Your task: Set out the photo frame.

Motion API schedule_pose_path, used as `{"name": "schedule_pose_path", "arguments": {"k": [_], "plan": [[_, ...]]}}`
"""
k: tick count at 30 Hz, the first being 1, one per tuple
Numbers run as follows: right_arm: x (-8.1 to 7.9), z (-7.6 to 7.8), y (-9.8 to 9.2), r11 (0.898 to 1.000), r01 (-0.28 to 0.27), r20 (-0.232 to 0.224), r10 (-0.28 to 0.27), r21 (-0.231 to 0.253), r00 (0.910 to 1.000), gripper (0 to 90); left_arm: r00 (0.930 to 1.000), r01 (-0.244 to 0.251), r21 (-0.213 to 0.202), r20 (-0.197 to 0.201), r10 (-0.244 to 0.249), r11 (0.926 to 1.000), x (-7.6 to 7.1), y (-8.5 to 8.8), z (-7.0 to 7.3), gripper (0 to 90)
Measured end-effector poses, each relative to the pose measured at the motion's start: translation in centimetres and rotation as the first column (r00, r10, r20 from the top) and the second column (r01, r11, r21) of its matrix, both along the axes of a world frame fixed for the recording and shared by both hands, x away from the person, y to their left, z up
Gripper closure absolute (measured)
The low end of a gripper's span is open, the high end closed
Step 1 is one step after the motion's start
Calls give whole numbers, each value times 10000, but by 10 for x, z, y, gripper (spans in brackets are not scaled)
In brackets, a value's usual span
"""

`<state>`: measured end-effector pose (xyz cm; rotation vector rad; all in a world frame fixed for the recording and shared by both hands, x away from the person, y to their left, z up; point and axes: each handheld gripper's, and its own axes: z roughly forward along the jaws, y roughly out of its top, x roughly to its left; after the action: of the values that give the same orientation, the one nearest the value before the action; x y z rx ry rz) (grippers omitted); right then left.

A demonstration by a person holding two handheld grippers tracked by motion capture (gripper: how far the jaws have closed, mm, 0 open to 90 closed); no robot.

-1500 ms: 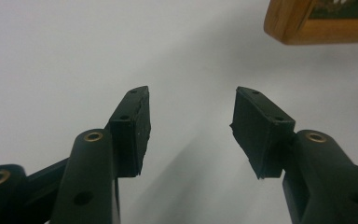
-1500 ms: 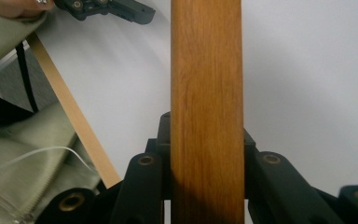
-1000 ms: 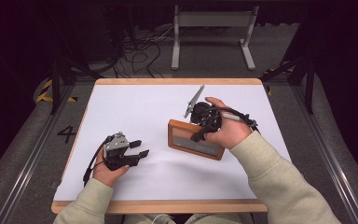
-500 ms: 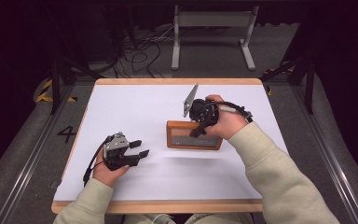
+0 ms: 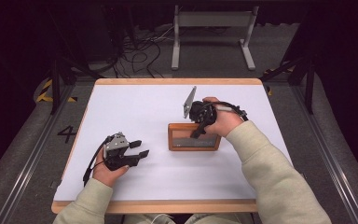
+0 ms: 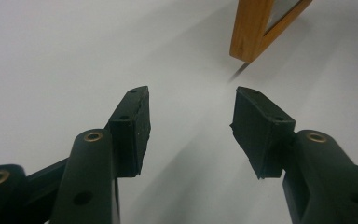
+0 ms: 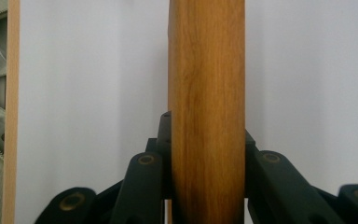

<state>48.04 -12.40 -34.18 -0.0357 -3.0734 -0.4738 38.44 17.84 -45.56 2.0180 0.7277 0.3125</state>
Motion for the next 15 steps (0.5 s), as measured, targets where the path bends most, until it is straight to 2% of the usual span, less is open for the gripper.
{"name": "schedule_pose_path", "arguments": {"k": [5, 10, 15], "plan": [[5, -10, -1, 9998, 97, -292, -102, -155, 9995, 734, 10000, 7, -5, 2, -7, 10000, 0, 0, 0, 469], [8, -14, 0, 9998, 20, -394, -28, -199, 9992, 734, 10000, 8, -5, -2, -8, 10000, 0, 0, 0, 469], [12, -15, -1, 9999, 166, -581, -166, 5, 9982, 733, 10000, 6, 0, -4, -6, 10000, 0, 0, 0, 469]]}}
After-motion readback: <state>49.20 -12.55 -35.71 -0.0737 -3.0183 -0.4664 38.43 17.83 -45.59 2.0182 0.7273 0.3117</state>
